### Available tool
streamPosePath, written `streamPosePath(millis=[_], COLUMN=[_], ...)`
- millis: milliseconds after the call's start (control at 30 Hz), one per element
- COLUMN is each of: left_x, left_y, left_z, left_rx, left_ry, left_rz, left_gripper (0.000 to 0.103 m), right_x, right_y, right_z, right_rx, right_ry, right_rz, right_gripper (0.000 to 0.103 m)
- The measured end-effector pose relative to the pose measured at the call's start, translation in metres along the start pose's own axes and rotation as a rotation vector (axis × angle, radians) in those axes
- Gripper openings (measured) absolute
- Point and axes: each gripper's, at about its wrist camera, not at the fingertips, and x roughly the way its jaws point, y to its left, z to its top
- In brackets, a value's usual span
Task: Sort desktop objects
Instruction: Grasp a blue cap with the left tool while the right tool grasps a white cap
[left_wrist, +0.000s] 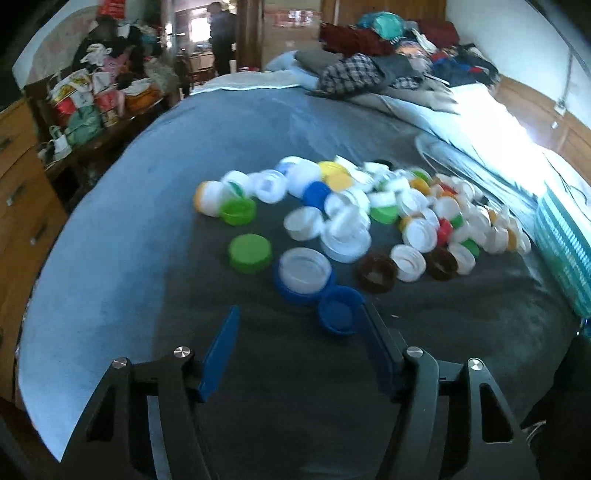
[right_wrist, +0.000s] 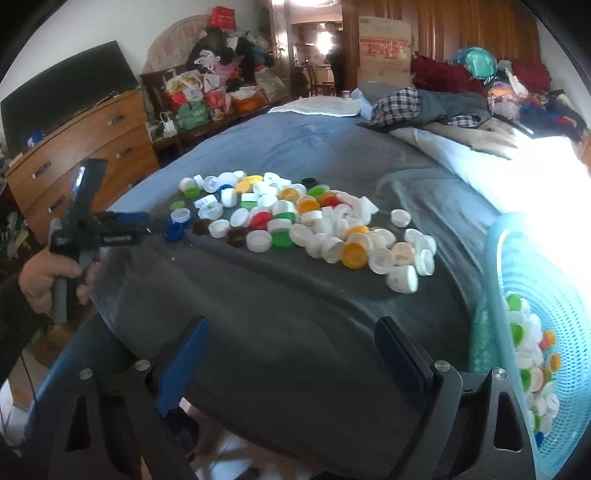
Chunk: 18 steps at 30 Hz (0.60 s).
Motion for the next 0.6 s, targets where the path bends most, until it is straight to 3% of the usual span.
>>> streamPosePath(millis=[167,233,267,300,333,367,600], left_x=[0.007,0.011,0.011,0.010,0.006,0.004,-0.016], left_y=[-0.014,-0.014,-0.014,-0.013,-0.012,-0.010,-0.007], left_z=[-0.005,-0.007,-0.008,-0.008,-0.009,-0.010,-0.013], left_rx=[0.048,0.044,0.038,0.032,0.016,-0.007,-0.048], left_ry=[-0.001,0.003,0.000,-0.008,-0.013,-0.014,-0.047], left_rz=[0.020,0.022,0.027,0.032,0.024,0.015,-0.002], left_gripper=[0.060,0.059,0.053,0.035,0.024,0.025,0.025], right_x=[0.012,0.018,0.022,0.027,0.031,0.034,0.080], right_y=[0.006,0.006,0.006,0.005,0.005,0.006,0.015], right_z=[0.002,0.002,0.002,0.001,0.001,0.002,0.027], right_rx=[-0.014,-0.007,-0.001,0.006,0.010,0.011,0.005], right_ry=[0.026,0.041,0.049,0.060,0.068,0.073,0.093], right_rz=[0.016,0.028,0.037,0.046,0.055,0.064,0.147], right_gripper=[0.086,0.071,0.067,0.058,0.053,0.046,0.045])
